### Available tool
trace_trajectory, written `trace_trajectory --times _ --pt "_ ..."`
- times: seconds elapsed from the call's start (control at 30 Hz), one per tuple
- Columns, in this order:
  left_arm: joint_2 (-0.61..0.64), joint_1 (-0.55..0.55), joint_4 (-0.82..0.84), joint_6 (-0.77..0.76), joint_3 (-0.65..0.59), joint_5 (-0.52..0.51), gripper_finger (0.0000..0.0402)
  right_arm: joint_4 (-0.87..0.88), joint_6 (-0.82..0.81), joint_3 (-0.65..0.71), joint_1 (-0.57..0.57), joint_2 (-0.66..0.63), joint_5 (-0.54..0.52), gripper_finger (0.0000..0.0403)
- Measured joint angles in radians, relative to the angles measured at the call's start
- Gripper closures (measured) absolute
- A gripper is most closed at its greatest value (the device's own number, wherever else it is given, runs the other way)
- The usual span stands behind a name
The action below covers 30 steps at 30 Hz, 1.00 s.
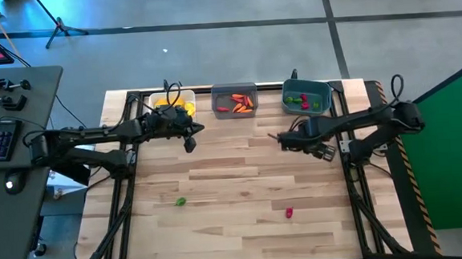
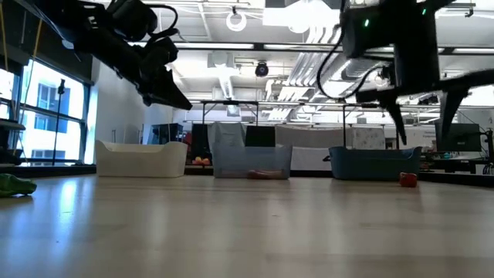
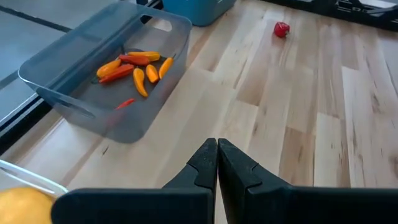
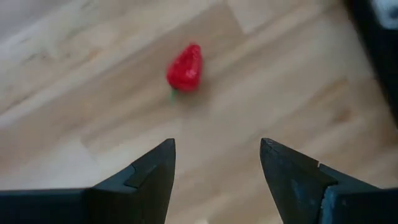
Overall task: Sort produce into baskets
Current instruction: Put the top red bell pepper into the blue bin
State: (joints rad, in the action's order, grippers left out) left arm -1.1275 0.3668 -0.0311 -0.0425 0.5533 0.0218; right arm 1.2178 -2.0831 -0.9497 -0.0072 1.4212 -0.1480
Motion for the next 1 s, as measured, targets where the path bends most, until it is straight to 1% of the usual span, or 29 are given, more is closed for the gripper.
trace_trajectory --times 0.17,0.27,0.43,0.53,0.6,0.7,0.8,0.9,1.0 --pt "0.0 0.0 -0.003 0.024 0.0 -0.005 0.0401 -0.199 0.126 0.126 -0.133 0.0 0.012 0.0178" --pt "0.001 0.0 -0.003 0.025 0.0 -0.008 0.0401 -0.272 0.151 0.187 -0.195 0.0 -0.003 0.0178" --pt "0.001 0.0 0.01 -0.007 0.0 -0.009 0.0401 -0.316 0.152 0.245 -0.244 0.0 -0.014 0.0178" --pt "0.001 0.0 0.011 -0.006 0.0 -0.011 0.0401 -0.395 0.155 0.286 -0.258 0.0 -0.026 0.0181" --pt "0.001 0.002 0.011 0.001 0.0 -0.013 0.0401 -0.436 0.151 0.311 -0.263 0.0 -0.041 0.019" --pt "0.001 0.009 0.011 0.002 0.0 -0.015 0.0401 -0.455 0.141 0.324 -0.261 -0.001 -0.077 0.0216" --pt "0.001 0.014 0.011 0.002 0.0 -0.016 0.0401 -0.457 0.138 0.325 -0.262 0.0 -0.118 0.0257" --pt "0.001 0.014 0.011 -0.003 0.0 -0.023 0.0401 -0.452 0.179 0.311 -0.263 0.0 -0.141 0.0304" --pt "0.001 0.014 0.011 -0.023 0.0 -0.033 0.0401 -0.427 0.267 0.279 -0.263 0.0 -0.153 0.035"
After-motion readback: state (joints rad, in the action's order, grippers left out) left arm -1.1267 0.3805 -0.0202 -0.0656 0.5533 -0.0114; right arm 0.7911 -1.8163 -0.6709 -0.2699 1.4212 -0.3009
